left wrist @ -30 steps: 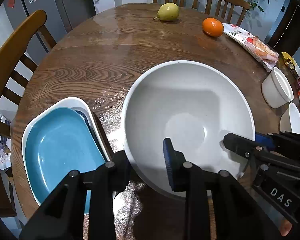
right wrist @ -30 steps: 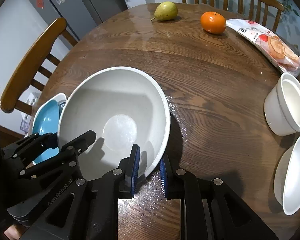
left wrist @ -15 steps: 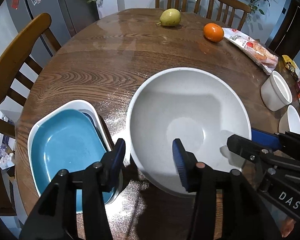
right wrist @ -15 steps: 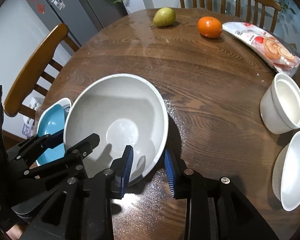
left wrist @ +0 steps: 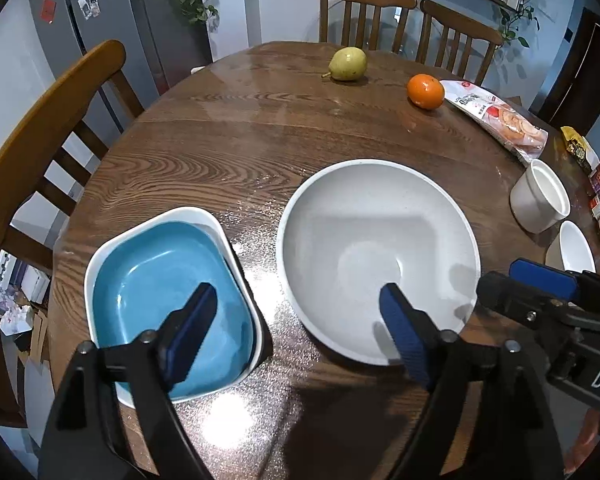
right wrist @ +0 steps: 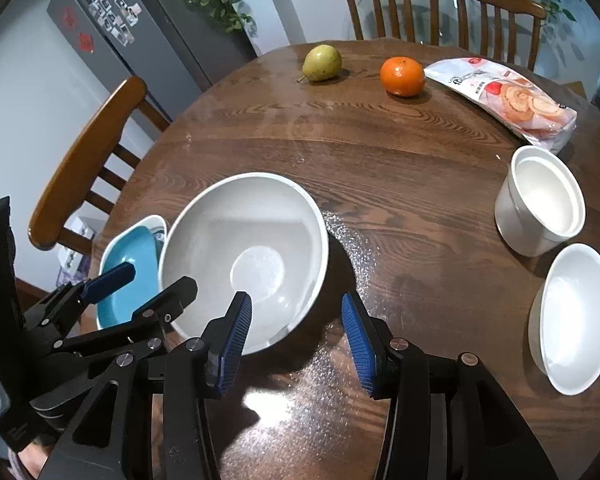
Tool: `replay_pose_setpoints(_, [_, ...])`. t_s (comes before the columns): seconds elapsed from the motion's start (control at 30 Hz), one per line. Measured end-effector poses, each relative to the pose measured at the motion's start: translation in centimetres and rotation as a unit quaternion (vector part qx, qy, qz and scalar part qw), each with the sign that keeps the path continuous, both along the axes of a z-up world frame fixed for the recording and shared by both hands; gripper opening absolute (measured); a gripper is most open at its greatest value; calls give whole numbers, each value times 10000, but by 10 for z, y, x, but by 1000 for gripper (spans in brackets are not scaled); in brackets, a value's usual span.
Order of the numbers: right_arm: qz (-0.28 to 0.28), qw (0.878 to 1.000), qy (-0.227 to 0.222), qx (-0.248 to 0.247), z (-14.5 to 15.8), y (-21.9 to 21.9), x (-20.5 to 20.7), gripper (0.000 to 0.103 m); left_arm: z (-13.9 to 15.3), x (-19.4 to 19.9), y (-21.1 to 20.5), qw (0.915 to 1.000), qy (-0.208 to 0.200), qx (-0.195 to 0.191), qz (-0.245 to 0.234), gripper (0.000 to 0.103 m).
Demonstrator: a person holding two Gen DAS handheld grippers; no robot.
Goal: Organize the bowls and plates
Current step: 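Lower the large white bowl onto the table and open both grippers, then move both grippers to the medium white bowl and close on its rim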
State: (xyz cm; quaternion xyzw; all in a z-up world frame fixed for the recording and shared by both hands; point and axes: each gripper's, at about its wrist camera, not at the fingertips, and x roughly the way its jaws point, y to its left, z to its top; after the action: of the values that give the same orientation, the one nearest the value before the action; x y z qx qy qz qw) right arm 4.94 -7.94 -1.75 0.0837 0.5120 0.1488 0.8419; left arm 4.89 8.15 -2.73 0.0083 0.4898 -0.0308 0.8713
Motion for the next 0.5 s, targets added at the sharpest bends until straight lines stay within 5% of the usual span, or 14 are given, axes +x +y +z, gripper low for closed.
replay_pose_setpoints(0.5, [-9, 9999, -86, 65, 8, -9, -30, 49, 10, -25, 0, 10000, -70, -31, 25, 83])
